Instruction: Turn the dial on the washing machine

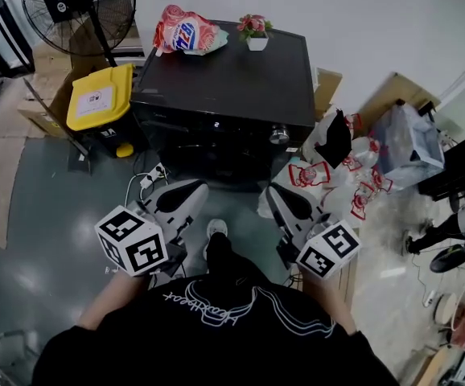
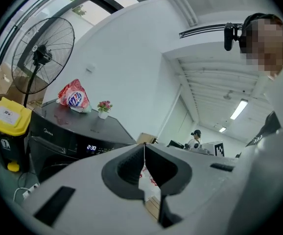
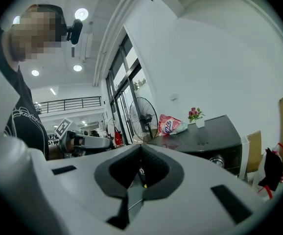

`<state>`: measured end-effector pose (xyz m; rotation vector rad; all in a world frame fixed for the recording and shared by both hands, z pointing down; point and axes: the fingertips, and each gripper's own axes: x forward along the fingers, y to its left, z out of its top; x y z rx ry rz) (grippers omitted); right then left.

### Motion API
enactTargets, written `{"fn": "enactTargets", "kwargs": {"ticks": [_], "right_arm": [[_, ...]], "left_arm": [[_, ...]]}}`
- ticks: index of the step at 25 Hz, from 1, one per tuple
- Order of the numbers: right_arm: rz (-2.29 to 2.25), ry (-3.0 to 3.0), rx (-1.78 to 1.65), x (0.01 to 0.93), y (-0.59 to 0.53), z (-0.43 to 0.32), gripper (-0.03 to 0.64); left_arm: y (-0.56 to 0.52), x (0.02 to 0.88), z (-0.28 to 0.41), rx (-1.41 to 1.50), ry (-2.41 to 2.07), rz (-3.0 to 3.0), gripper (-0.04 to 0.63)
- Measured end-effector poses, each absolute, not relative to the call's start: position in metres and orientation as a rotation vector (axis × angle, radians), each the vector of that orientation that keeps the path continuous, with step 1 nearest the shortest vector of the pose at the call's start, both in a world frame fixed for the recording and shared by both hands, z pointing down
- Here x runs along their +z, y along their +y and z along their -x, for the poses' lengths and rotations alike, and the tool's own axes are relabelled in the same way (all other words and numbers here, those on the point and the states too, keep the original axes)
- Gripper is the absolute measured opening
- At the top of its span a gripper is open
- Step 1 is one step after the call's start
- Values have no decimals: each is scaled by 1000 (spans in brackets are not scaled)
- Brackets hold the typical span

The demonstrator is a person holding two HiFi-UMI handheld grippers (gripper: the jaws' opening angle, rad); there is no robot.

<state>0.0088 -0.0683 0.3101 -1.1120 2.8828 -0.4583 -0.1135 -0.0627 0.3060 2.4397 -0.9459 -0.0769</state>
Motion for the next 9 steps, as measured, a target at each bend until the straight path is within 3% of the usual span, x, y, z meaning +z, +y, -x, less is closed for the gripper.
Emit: {"fn": "enactTargets", "kwargs": {"ticks": [9], "right_arm": [[1113, 2891, -465, 315, -71, -9, 3]], "left_arm": [[-71, 314, 119, -68, -972, -2420, 11]]}}
